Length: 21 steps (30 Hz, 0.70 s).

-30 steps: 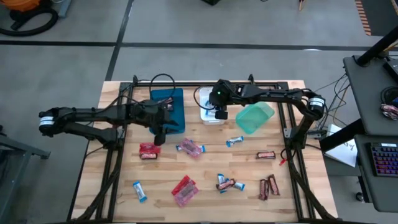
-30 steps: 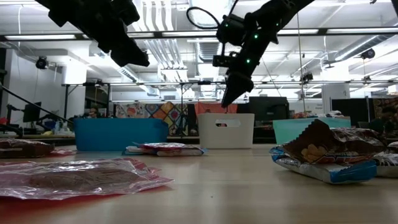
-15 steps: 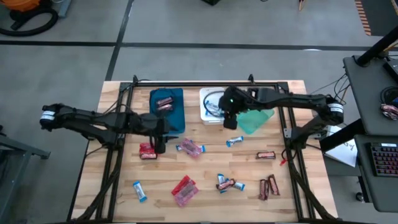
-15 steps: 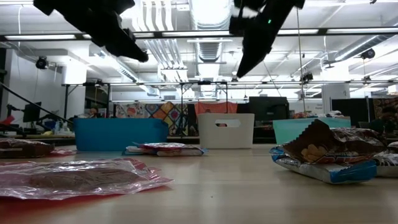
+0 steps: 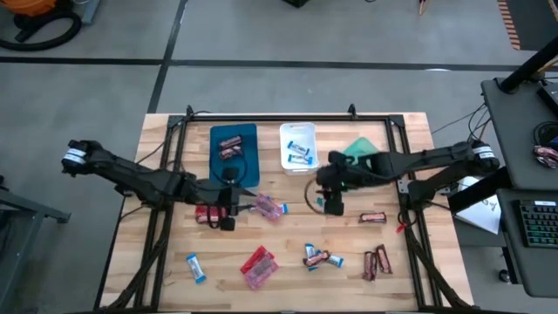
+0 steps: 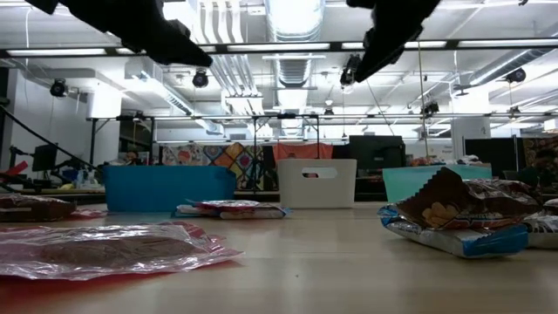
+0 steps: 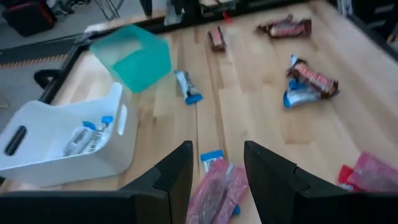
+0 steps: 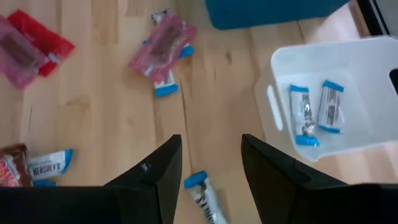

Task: Sort candy
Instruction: Put the red candy into the green bin

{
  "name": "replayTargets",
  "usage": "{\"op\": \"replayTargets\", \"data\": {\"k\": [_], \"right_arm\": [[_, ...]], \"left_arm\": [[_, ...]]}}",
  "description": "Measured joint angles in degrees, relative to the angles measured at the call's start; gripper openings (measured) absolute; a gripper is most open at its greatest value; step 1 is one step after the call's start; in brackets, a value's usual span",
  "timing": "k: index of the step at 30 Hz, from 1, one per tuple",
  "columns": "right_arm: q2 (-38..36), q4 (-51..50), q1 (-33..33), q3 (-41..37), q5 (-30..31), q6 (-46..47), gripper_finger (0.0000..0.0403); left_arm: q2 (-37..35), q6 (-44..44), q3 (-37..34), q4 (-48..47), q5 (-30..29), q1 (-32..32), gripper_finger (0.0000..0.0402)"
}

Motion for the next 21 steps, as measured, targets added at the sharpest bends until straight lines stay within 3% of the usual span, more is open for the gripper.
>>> {"op": "replayTargets", "data": {"k": [10, 21], "right_arm": [[-0.4, 0.2, 9.5, -3.4, 7.5, 8.9, 0.0157], [-0.3, 2.1, 11.3, -4.1, 8.2, 11.7, 0.0157]], "left_arm": [[12.1, 2.9, -0.2, 4.8, -0.1, -0.2, 0.0128], [21.4, 7.3, -0.1, 6.8, -3.1, -0.2, 0.0128]]}}
